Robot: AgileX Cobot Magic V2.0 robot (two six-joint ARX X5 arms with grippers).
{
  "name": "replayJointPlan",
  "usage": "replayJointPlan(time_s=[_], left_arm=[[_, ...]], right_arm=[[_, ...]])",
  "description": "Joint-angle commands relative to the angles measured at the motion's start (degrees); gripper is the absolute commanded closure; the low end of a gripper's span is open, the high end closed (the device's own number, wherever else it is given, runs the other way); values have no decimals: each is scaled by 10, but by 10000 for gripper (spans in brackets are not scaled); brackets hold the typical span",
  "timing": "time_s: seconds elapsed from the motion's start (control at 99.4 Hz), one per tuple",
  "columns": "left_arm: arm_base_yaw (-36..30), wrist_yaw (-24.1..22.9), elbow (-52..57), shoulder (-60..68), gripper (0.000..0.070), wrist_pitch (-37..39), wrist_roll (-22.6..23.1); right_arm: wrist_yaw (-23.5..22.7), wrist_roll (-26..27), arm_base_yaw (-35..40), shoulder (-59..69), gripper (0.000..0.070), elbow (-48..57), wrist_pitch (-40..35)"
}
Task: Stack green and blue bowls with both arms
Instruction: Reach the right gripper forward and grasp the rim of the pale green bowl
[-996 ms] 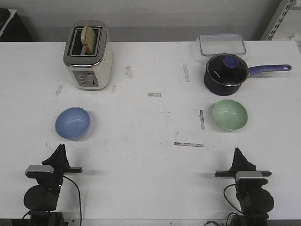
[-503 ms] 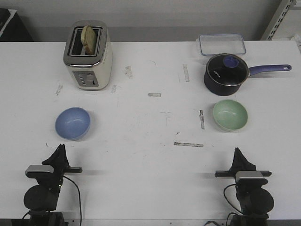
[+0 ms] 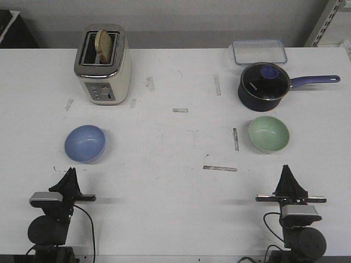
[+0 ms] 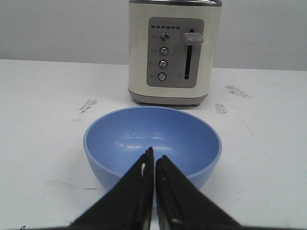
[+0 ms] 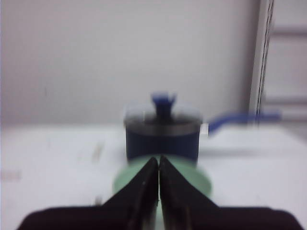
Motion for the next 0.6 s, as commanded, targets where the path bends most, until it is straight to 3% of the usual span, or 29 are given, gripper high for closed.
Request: replayJointPlan(time_s=[0.0,0.161,0.402,0.593], left_arm=[[0,0,-12,-1,699,6,-2],[0,0,-12,-1,699,5,-2],[0,0,-12,-1,699,3,-2],[0,0,-12,-1,699,3,-2]], right_arm=[[2,8,0,9,700,45,14],[2,7,0,96,700,181,-36],[-1,5,0,322,676,430,-212],[-1,-16,-6,488,460,584,-345]])
